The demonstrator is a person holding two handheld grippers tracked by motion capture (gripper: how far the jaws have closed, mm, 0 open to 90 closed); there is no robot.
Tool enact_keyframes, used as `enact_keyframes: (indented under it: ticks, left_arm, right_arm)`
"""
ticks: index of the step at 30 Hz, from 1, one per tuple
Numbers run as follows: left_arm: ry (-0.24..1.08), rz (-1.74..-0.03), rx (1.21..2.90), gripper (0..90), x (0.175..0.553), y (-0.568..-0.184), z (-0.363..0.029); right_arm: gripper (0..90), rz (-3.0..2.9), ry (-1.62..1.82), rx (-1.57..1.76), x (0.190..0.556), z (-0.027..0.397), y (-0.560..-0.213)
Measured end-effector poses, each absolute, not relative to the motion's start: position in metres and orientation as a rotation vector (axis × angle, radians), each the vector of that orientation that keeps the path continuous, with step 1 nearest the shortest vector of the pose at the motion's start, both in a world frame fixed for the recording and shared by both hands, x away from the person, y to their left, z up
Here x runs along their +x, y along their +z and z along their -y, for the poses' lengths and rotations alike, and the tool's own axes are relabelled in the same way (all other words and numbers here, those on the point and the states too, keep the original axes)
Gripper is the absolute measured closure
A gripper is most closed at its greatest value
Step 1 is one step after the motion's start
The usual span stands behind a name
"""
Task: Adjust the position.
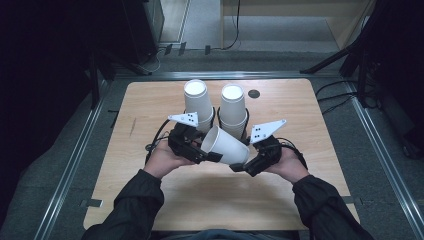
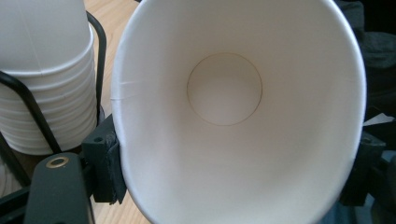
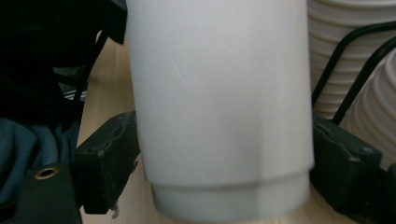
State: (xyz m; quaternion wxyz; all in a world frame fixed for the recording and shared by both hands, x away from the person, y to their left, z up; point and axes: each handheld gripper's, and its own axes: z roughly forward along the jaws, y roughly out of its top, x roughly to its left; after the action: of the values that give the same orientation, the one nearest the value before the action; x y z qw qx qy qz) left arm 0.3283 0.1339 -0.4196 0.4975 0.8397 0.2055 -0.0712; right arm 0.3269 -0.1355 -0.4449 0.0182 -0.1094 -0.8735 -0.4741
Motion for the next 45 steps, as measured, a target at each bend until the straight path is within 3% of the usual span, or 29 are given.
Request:
enact_keyframes:
  ticks: [15, 28, 45]
  left_arm:
    - [-0.053, -0.554, 2.159, 18.3, 0.332, -0.413, -0.149]
    - [-0.021, -0.487, 2.366, 18.2, 0.329, -0.423, -0.125]
    - [-0.008, -0.417, 2.475, 18.0, 0.326, -0.422, -0.094]
  right_arm:
    - [14.9, 2.749, -1.421, -0.459, 0.331, 0.145, -0.451]
    - [16.0, 2.783, -1.376, -0.436, 0.331, 0.139, -0.459]
    - [16.6, 2.766, -1.335, -0.356, 0.333, 0.125, -0.476]
